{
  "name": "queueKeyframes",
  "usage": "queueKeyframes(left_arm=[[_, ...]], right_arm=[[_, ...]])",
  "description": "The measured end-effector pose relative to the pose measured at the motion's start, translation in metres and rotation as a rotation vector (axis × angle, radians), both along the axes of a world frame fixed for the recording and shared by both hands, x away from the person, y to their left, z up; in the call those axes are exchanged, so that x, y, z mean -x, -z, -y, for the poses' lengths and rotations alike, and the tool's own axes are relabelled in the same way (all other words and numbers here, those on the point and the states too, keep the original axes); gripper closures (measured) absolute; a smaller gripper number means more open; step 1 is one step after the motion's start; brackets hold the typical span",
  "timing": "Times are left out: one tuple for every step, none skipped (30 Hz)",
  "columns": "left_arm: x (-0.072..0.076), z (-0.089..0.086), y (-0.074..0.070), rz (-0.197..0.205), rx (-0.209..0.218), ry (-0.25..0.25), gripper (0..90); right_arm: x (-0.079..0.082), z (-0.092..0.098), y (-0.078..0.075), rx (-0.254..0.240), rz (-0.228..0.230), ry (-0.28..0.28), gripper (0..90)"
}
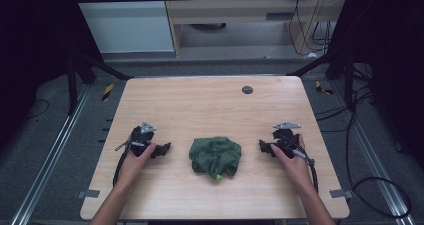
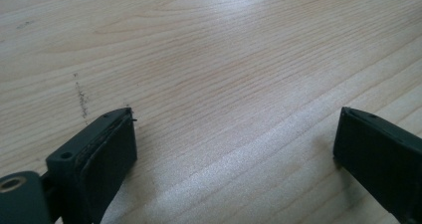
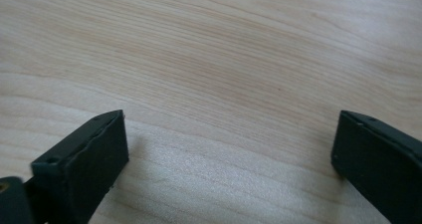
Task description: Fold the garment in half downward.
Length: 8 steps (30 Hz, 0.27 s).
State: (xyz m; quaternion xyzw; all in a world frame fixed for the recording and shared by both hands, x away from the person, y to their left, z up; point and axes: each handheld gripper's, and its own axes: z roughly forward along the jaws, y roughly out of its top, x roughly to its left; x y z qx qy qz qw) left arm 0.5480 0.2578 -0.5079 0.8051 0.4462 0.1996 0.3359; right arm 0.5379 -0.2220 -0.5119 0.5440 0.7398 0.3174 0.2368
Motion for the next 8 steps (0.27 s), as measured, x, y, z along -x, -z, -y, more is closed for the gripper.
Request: queueKeyframes(left_arm=[[0.0005, -0.0003, 0.0002, -0.003, -0.001, -0.015, 1.2], [0.0005, -0.0010, 0.0002, -0.008, -0.001, -0.027, 0.0], [0.0008, -0.0014, 0.0003, -0.007, 0.000, -0.041, 0.0], [0.0012, -0.0017, 0.0002, -0.007, -0.001, -0.049, 0.0], [0.0015, -0.0017, 0.0002, -0.008, 0.000, -0.055, 0.0], [0.0020, -0.0020, 0.0000, -0.007, -0.006, -0.059, 0.0], [0.0022, -0.0019, 0.0000, -0.007, -0.006, -0.062, 0.0], [0.0022, -0.0019, 0.0000, -0.007, -0.006, -0.062, 0.0]], right_arm=[[0.0003, -0.0007, 0.0002, 0.001, -0.005, 0.022, 0.3], [0.0013, -0.0012, 0.0001, -0.001, -0.008, 0.040, 0.3], [0.0019, -0.0014, 0.0003, -0.002, -0.006, 0.047, 0.3], [0.0027, -0.0014, 0.0003, -0.003, -0.006, 0.055, 0.3], [0.0034, -0.0016, 0.0002, -0.004, -0.008, 0.063, 0.3], [0.0037, -0.0019, 0.0000, -0.006, -0.009, 0.066, 0.3], [0.0038, -0.0018, 0.0000, -0.004, -0.009, 0.066, 0.3], [0.0037, -0.0018, 0.0000, -0.004, -0.009, 0.066, 0.3]])
